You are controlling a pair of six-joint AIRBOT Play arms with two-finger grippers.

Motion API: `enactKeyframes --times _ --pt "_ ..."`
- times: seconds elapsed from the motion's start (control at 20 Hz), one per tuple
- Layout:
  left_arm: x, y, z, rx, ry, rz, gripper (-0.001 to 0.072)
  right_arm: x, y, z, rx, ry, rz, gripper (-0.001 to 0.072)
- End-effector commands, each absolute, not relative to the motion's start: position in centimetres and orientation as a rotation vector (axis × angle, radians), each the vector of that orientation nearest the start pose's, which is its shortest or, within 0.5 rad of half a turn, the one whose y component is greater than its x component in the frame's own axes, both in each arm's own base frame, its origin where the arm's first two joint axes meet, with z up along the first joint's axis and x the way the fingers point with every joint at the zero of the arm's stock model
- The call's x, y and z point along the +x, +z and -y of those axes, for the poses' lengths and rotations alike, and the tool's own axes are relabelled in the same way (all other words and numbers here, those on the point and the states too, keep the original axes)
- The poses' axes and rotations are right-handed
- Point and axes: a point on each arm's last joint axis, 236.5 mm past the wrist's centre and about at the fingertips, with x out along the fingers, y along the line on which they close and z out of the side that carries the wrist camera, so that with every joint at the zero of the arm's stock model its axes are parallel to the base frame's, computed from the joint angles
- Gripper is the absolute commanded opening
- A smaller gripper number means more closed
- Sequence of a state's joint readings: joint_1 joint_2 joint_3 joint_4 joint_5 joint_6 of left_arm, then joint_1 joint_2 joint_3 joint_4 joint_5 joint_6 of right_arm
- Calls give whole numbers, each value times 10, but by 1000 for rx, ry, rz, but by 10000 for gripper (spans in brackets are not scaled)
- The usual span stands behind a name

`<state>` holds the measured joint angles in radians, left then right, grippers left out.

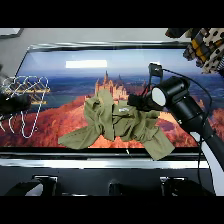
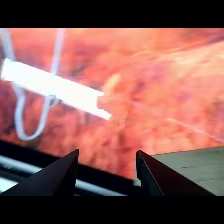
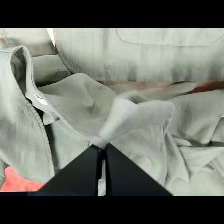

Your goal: Fold the clothes and pants, and hang the long-sleeved shirts on hangers.

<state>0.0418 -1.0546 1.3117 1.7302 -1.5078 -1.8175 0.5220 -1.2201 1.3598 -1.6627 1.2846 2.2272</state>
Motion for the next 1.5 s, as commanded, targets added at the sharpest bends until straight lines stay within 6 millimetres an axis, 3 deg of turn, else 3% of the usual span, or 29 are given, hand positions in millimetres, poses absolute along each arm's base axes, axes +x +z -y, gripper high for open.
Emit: enactKeyframes --times 0.0,0.05,0.1,0.15,0.25,0.4,0.6,0.95,1.35,1.45 --pt "279 106 -104 -189 445 -1269 417 349 94 -180 205 32 -1174 37" --pt "278 105 -112 -229 485 -1259 419 349 94 -179 203 30 -1177 37" --pt "274 100 -122 -247 515 -1271 510 348 94 -179 202 30 -1179 37" --pt "272 92 -129 -255 499 -1296 554 348 94 -179 202 30 -1179 37" --pt "275 73 -136 -294 363 -1336 555 347 93 -178 200 28 -1183 37" --pt "302 55 -159 -414 258 -1238 554 347 93 -178 196 30 -1183 37" --pt "314 18 -176 -305 143 -1291 554 349 94 -178 194 28 -1177 37" --pt "336 -38 -158 -179 -22 -1390 549 353 96 -179 199 35 -1159 37" --pt "313 -67 -146 -152 -26 -1465 540 353 96 -178 196 32 -1157 37" --pt "316 -71 -147 -135 -18 -1453 538 353 96 -178 197 32 -1157 37"
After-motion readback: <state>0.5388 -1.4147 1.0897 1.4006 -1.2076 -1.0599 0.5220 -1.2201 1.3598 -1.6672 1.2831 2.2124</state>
